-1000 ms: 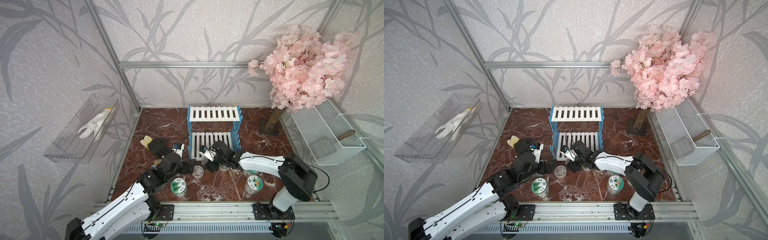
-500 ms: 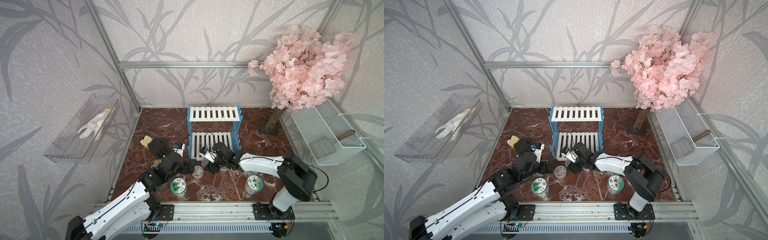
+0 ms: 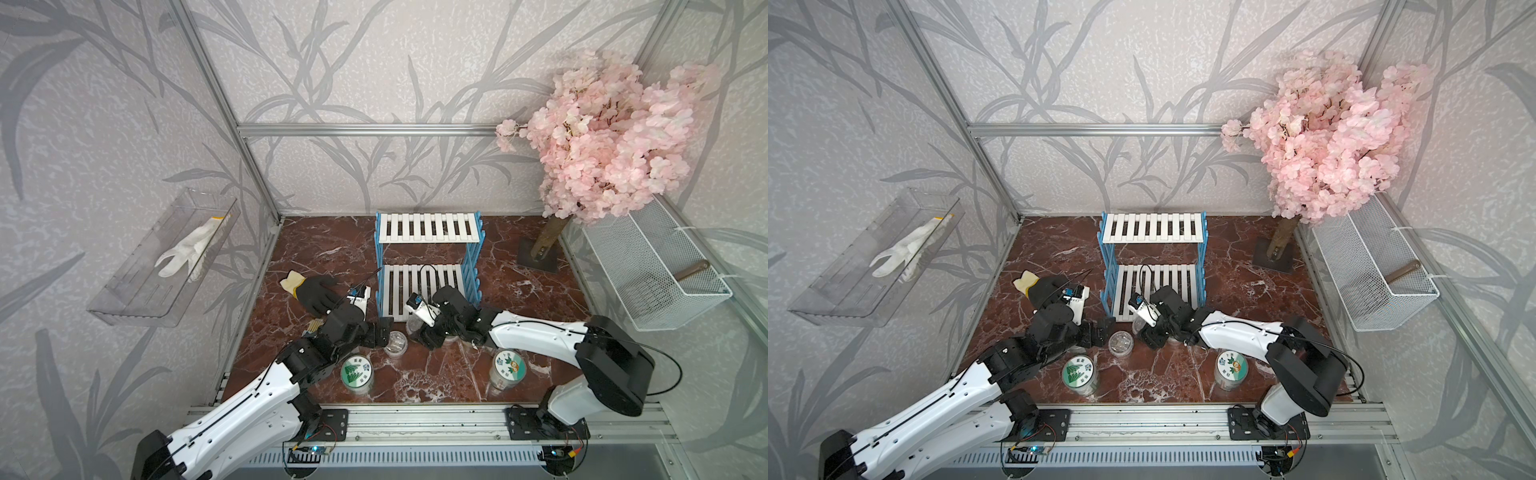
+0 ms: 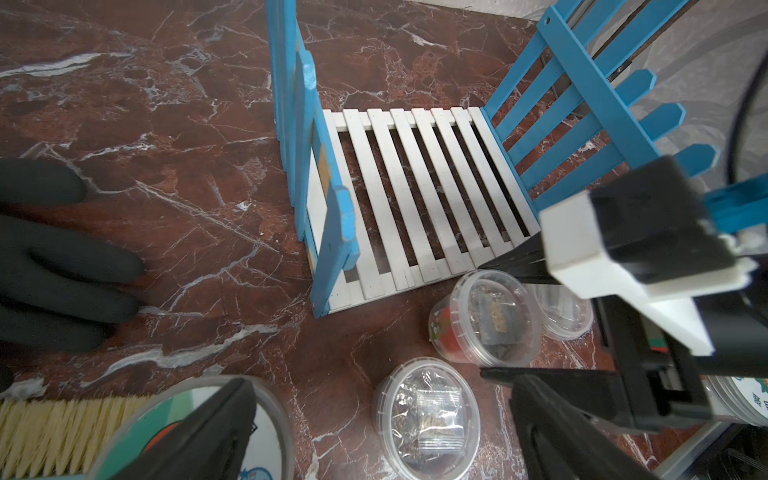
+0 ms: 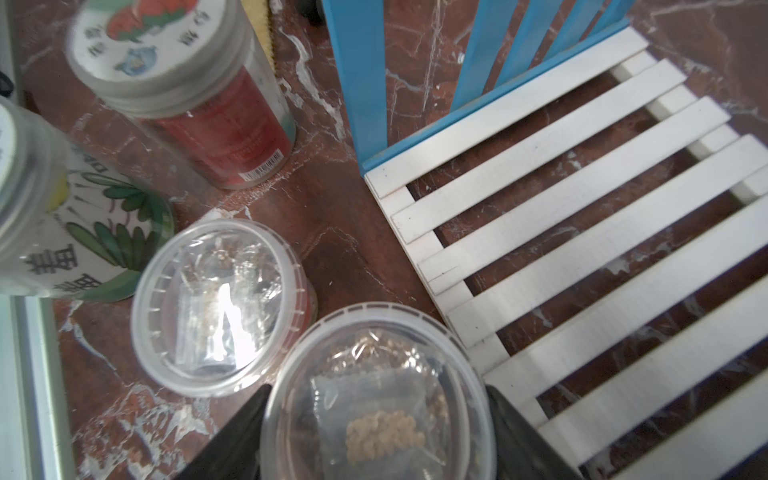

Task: Place the seed container on the shelf
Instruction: Pick up the seed jar at the center of the board.

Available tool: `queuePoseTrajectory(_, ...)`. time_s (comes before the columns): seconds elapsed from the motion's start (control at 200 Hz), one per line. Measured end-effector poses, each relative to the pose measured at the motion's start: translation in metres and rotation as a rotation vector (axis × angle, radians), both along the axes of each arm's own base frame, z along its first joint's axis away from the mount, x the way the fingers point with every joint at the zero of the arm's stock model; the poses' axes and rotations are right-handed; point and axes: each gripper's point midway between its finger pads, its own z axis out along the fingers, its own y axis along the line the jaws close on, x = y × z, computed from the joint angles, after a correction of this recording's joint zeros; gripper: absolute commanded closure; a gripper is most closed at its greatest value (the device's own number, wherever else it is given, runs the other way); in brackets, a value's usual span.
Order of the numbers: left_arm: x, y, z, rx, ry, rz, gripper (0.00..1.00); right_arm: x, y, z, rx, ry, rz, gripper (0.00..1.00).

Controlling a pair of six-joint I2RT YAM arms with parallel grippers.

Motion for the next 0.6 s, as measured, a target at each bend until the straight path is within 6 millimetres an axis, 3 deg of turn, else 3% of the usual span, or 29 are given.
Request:
queuePoseTrajectory(0.17,0.002,0.0,0.011,0.029,-0.033,-0.021,0.0,-0.002,-0.007,0.044,0.073,-0.04,-0.039,0.28)
queuePoseTrajectory(0.425,0.021,0.015,0.067,0.006,-0.158,0.036,0.0,0.005,-0.013,0.122,0.128,-0.077,-0.111,0.28)
queuePoseTrajectory(0.6,0.037,0.032,0.066,-0.038,-0.11,0.111,0.0,0.014,-0.014,0.176,0.161,-0.12,-0.15,0.28)
